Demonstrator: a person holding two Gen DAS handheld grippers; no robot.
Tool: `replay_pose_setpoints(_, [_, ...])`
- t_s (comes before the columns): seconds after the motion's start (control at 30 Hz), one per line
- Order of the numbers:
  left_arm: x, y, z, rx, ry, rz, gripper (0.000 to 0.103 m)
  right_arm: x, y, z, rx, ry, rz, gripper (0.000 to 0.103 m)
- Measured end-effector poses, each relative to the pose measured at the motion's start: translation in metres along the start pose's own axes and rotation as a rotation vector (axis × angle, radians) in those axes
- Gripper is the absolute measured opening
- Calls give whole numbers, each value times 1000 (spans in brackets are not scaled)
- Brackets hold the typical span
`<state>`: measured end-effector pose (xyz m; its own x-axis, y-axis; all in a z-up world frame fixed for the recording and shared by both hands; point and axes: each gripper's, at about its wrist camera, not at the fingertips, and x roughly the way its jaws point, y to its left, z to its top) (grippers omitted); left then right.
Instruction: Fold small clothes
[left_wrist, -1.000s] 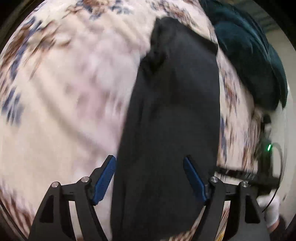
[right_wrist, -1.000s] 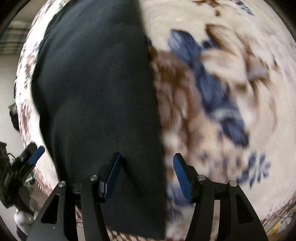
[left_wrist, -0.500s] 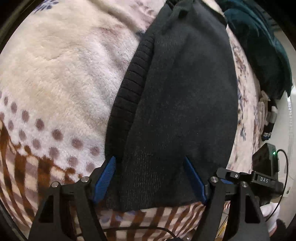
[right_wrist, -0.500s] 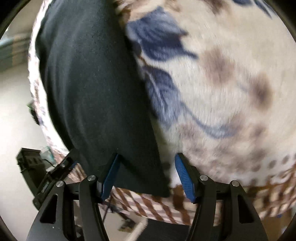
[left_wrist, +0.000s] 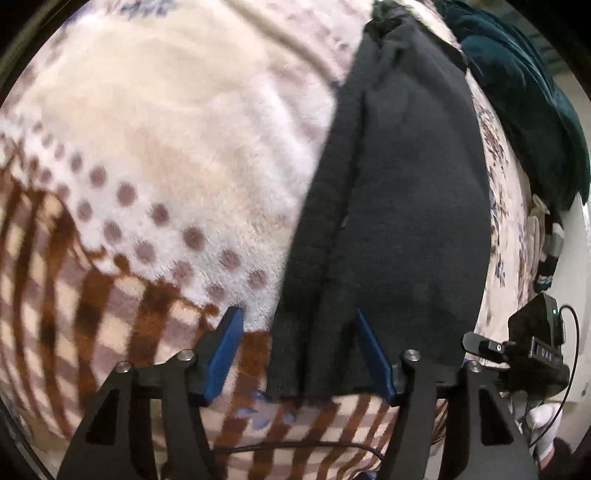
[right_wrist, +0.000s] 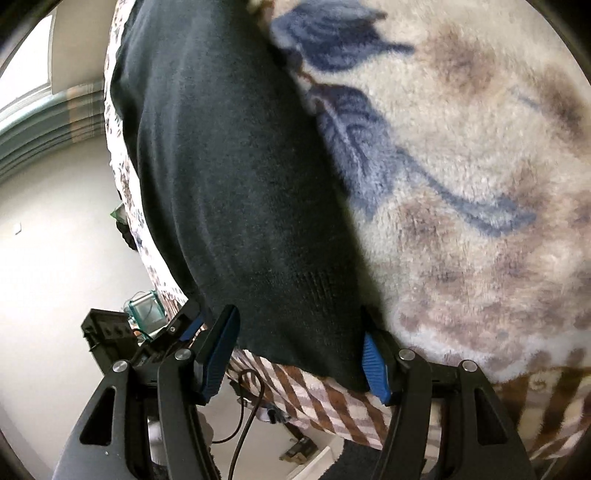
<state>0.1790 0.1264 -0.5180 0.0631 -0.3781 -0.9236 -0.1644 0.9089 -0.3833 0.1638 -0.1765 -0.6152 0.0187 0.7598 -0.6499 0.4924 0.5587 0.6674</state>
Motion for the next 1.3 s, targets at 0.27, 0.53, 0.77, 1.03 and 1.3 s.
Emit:
replay_pose_setpoints(0.27, [7, -40, 5, 105, -57, -8, 11, 3, -1, 8, 25, -9, 40, 53])
replay_pose_setpoints(0.53, [-25, -48, 7, 111, -81, -55, 9, -9, 22, -4, -16, -73, 1, 13])
replay_pose_setpoints(0.77, [-91, -61, 38, 114, -141, -167, 9, -63, 83, 1, -60, -159, 69, 13])
replay_pose_setpoints(1.03, [-125, -117, 157, 138, -230, -332, 9, -142, 174, 65, -125, -325, 85, 13])
replay_pose_setpoints(1.3, [-91, -165, 310, 158, -260, -328, 9, -173, 262, 209, -184, -479, 83, 13])
